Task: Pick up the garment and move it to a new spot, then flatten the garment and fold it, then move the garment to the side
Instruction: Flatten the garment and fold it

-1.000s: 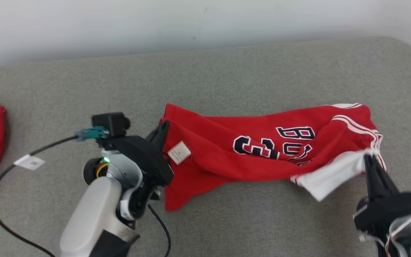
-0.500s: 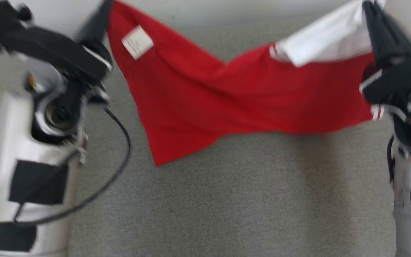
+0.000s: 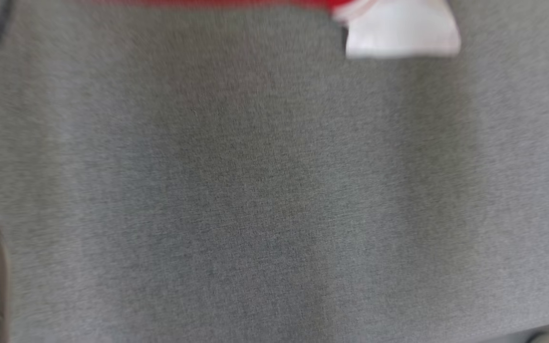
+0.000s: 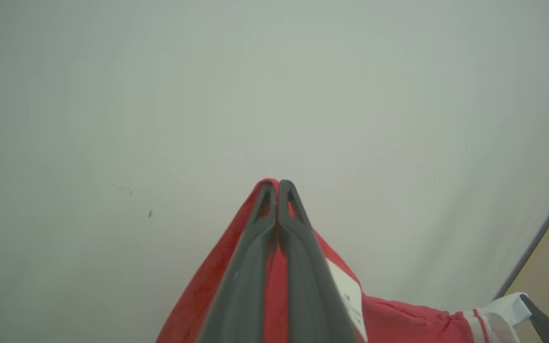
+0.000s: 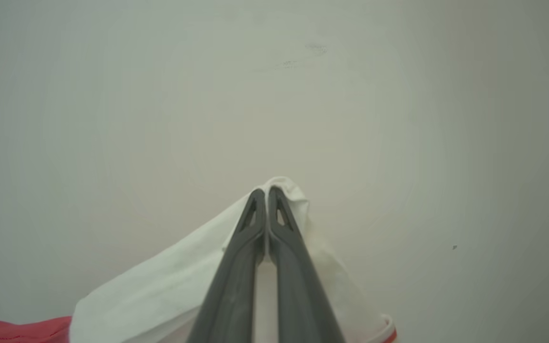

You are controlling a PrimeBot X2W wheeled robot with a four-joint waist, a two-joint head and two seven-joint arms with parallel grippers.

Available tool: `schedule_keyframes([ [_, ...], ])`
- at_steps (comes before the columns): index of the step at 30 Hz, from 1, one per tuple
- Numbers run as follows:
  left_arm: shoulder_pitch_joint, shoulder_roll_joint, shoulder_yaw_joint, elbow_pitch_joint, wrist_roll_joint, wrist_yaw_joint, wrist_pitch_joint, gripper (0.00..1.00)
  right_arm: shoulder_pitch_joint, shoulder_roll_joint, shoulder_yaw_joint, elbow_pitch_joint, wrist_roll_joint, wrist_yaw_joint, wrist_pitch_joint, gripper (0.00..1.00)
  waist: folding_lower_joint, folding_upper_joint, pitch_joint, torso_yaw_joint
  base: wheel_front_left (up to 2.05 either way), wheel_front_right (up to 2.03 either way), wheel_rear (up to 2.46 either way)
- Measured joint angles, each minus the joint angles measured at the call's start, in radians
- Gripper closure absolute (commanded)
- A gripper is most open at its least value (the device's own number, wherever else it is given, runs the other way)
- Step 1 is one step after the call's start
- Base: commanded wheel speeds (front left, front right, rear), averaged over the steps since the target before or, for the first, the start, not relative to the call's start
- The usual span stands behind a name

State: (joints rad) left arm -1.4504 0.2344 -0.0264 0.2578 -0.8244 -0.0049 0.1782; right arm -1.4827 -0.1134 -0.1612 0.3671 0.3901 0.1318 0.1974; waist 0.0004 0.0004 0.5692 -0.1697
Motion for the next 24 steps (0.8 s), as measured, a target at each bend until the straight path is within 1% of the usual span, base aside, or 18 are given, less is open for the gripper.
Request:
schedule_keyframes([
  [4, -0.120, 0.010, 0.012, 0.030, 0.028, -0.047, -0.101, 1.00, -0.157, 0.013, -0.052, 0.055, -0.003, 0.000, -0.160, 1.00, 0.0000, 0.0000, 0.088, -0.008, 0.00, 0.00, 0.00],
  [8, -0.205, 0.024, 0.018, 0.050, 0.042, -0.081, -0.188, 1.00, -0.277, 0.018, -0.096, 0.088, 0.032, 0.000, -0.300, 1.00, 0.0001, 0.0001, 0.158, -0.017, 0.00, 0.00, 0.00],
  [12, -0.272, 0.041, 0.017, 0.064, 0.041, -0.104, -0.246, 1.00, -0.384, -0.003, -0.116, 0.104, 0.070, 0.000, -0.395, 1.00, -0.0002, -0.0001, 0.212, -0.024, 0.00, 0.00, 0.00],
  [17, -0.262, 0.077, -0.006, 0.093, 0.044, -0.118, -0.275, 1.00, -0.394, -0.047, -0.030, 0.152, 0.051, 0.000, -0.375, 1.00, -0.0004, -0.0002, 0.249, -0.022, 0.00, 0.00, 0.00],
  [19, -0.218, 0.081, -0.018, 0.104, 0.046, -0.119, -0.297, 1.00, -0.363, -0.063, 0.011, 0.175, 0.048, 0.000, -0.361, 1.00, -0.0004, -0.0002, 0.261, -0.018, 0.00, 0.00, 0.00],
  [24, -0.086, 0.094, -0.078, 0.114, 0.029, -0.124, -0.318, 1.00, -0.221, -0.091, 0.066, 0.206, 0.089, 0.000, -0.346, 1.00, -0.0002, -0.0001, 0.262, 0.004, 0.00, 0.00, 0.00],
])
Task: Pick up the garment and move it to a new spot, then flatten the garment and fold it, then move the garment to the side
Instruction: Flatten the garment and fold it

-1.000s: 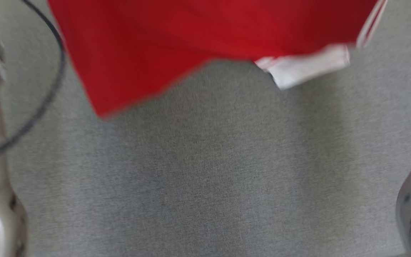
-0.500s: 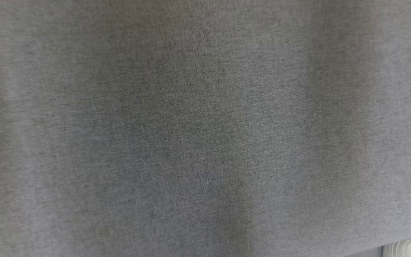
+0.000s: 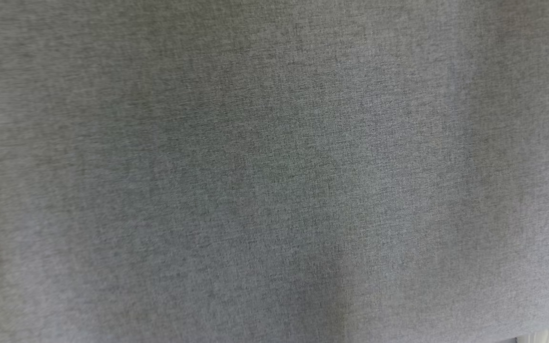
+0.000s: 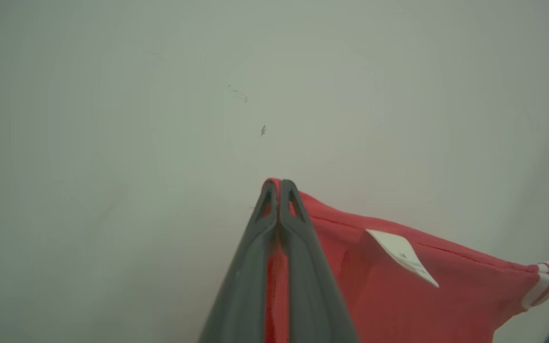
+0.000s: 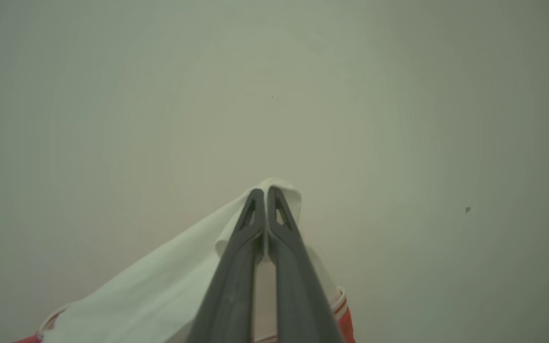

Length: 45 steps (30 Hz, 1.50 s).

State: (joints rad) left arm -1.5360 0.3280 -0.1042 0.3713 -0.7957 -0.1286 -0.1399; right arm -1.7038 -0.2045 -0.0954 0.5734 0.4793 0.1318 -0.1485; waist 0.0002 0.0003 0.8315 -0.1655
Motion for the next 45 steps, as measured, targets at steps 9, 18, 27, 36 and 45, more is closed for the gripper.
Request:
schedule_keyframes([
  [9, 0.300, 0.054, -0.069, -0.105, -0.112, -0.001, -0.030, 1.00, 0.358, -0.077, 0.099, -0.171, 0.101, 0.000, 0.099, 1.00, -0.0003, -0.0002, -0.093, 0.019, 0.00, 0.00, 0.00],
  [18, 0.690, 0.055, -0.132, -0.202, -0.185, 0.007, 0.014, 1.00, 0.871, -0.034, -0.038, -0.450, 0.080, 0.000, 0.383, 1.00, -0.0005, -0.0004, -0.254, 0.040, 0.00, 0.00, 0.00],
  [27, 0.991, 0.018, -0.214, -0.249, -0.208, 0.035, 0.036, 1.00, 1.276, 0.116, -0.159, -0.681, -0.083, 0.000, 0.660, 1.00, -0.0006, -0.0005, -0.400, 0.060, 0.00, 0.00, 0.00],
  [36, 1.231, 0.003, -0.263, -0.254, -0.197, 0.067, -0.006, 1.00, 1.574, 0.153, -0.228, -0.800, -0.072, 0.000, 0.788, 1.00, -0.0006, -0.0006, -0.543, 0.079, 0.00, 0.00, 0.00],
  [45, 1.395, 0.006, -0.295, -0.250, -0.197, 0.112, -0.004, 1.00, 1.711, 0.153, -0.253, -0.811, -0.076, 0.000, 0.837, 1.00, -0.0005, -0.0005, -0.632, 0.090, 0.00, 0.00, 0.00],
])
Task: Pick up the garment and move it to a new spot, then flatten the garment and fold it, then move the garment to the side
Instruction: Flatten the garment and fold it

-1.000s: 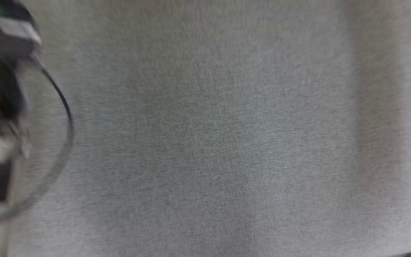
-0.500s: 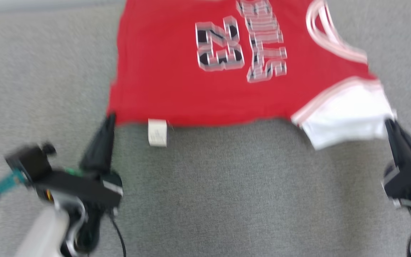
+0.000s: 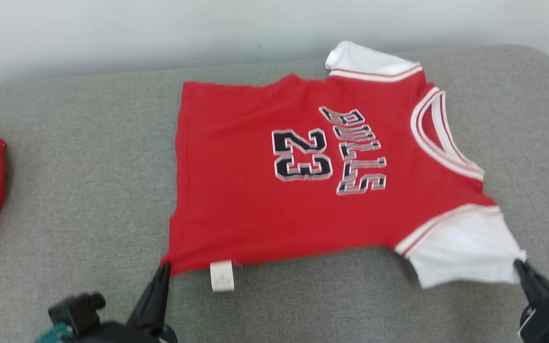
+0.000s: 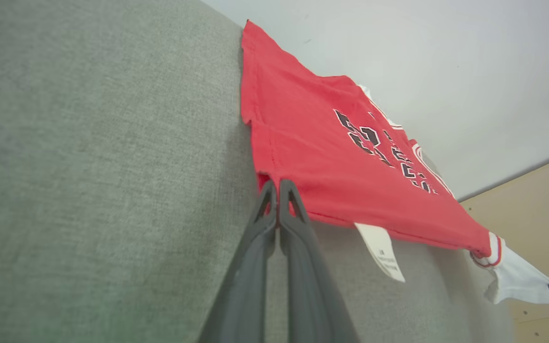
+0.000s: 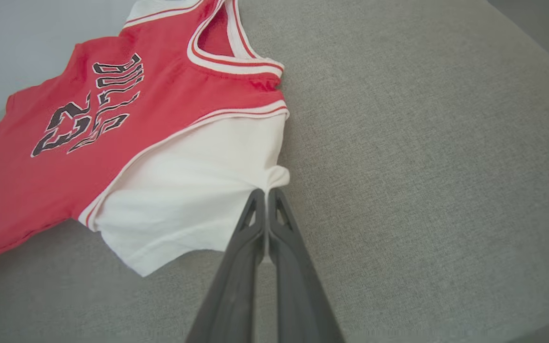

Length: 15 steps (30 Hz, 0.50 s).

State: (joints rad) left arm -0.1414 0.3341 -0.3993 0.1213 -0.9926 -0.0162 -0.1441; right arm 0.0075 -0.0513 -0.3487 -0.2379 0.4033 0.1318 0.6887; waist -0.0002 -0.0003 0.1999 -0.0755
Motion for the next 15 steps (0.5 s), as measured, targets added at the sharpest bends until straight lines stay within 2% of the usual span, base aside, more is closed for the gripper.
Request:
schedule_keyframes([
  [8, 0.134, -0.005, -0.017, -0.034, 0.028, 0.127, -0.011, 1.00, 0.106, 0.001, 0.004, -0.031, -0.023, 0.000, 0.126, 1.00, 0.0001, 0.0002, -0.044, 0.007, 0.00, 0.00, 0.00],
  [15, 0.170, 0.046, -0.069, -0.068, 0.069, 0.204, 0.099, 1.00, 0.176, 0.002, 0.025, -0.055, -0.019, 0.000, 0.237, 1.00, 0.0003, 0.0003, -0.059, 0.014, 0.00, 0.00, 0.00],
])
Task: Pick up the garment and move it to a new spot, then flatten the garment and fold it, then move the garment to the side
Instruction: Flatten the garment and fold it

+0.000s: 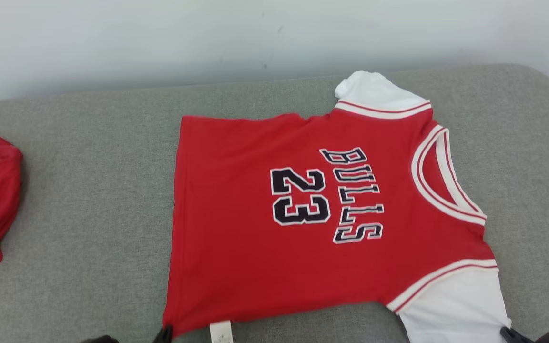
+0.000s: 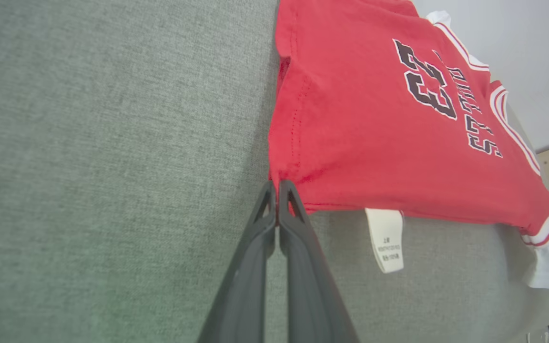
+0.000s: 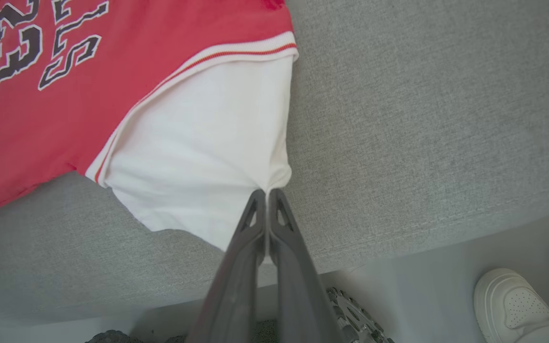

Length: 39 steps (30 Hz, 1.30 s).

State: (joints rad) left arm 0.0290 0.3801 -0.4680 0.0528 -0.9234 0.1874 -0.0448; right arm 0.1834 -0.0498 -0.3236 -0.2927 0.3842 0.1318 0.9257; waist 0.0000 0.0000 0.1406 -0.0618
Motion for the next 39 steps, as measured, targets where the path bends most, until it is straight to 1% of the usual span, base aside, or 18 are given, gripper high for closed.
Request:
schedule_keyframes([
  [3, 0.020, 0.029, -0.022, -0.017, 0.007, 0.035, 0.065, 1.00, 0.026, -0.001, 0.000, -0.016, 0.000, 0.000, 0.037, 1.00, -0.0001, -0.0001, -0.006, 0.002, 0.00, 0.00, 0.00],
  [6, 0.030, 0.039, -0.025, -0.045, 0.003, 0.050, 0.092, 1.00, 0.036, 0.000, -0.001, -0.029, 0.002, 0.000, 0.052, 1.00, 0.0000, 0.0001, -0.011, 0.003, 0.00, 0.00, 0.00],
  [8, 0.037, 0.039, -0.018, -0.063, -0.009, 0.045, 0.090, 1.00, 0.033, -0.001, -0.004, -0.038, 0.001, 0.000, 0.047, 1.00, 0.0000, 0.0000, -0.014, 0.004, 0.00, 0.00, 0.00],
  [12, 0.043, 0.032, -0.008, -0.088, -0.023, 0.017, 0.071, 1.00, -0.006, 0.000, 0.011, -0.052, 0.000, 0.000, 0.014, 1.00, 0.0000, 0.0001, -0.020, 0.008, 0.00, 0.00, 0.00],
  [18, -0.025, 0.003, -0.007, -0.099, -0.055, -0.004, 0.091, 1.00, -0.111, -0.001, 0.044, -0.061, -0.053, 0.000, -0.029, 1.00, 0.0000, 0.0001, -0.021, 0.018, 0.00, 0.00, 0.00],
  [23, -0.138, -0.036, -0.010, -0.052, -0.060, -0.001, 0.119, 1.00, -0.219, -0.001, 0.062, 0.010, -0.091, 0.000, -0.075, 1.00, 0.0000, 0.0001, -0.007, 0.026, 0.00, 0.00, 0.00],
  [28, -0.250, -0.081, -0.002, 0.014, -0.052, 0.016, 0.117, 1.00, -0.333, -0.001, 0.068, 0.098, -0.129, 0.000, -0.153, 1.00, 0.0000, 0.0001, 0.019, 0.031, 0.00, 0.00, 0.00],
  [32, -0.329, -0.100, -0.003, 0.080, -0.027, 0.040, 0.115, 1.00, -0.416, -0.006, 0.076, 0.177, -0.146, 0.000, -0.215, 1.00, 0.0001, 0.0001, 0.047, 0.031, 0.00, 0.00, 0.00],
  [39, -0.456, -0.128, 0.004, 0.179, 0.009, 0.049, 0.081, 1.00, -0.533, -0.039, 0.100, 0.310, -0.163, 0.000, -0.342, 1.00, 0.0001, 0.0001, 0.104, 0.027, 0.00, 0.00, 0.00],
])
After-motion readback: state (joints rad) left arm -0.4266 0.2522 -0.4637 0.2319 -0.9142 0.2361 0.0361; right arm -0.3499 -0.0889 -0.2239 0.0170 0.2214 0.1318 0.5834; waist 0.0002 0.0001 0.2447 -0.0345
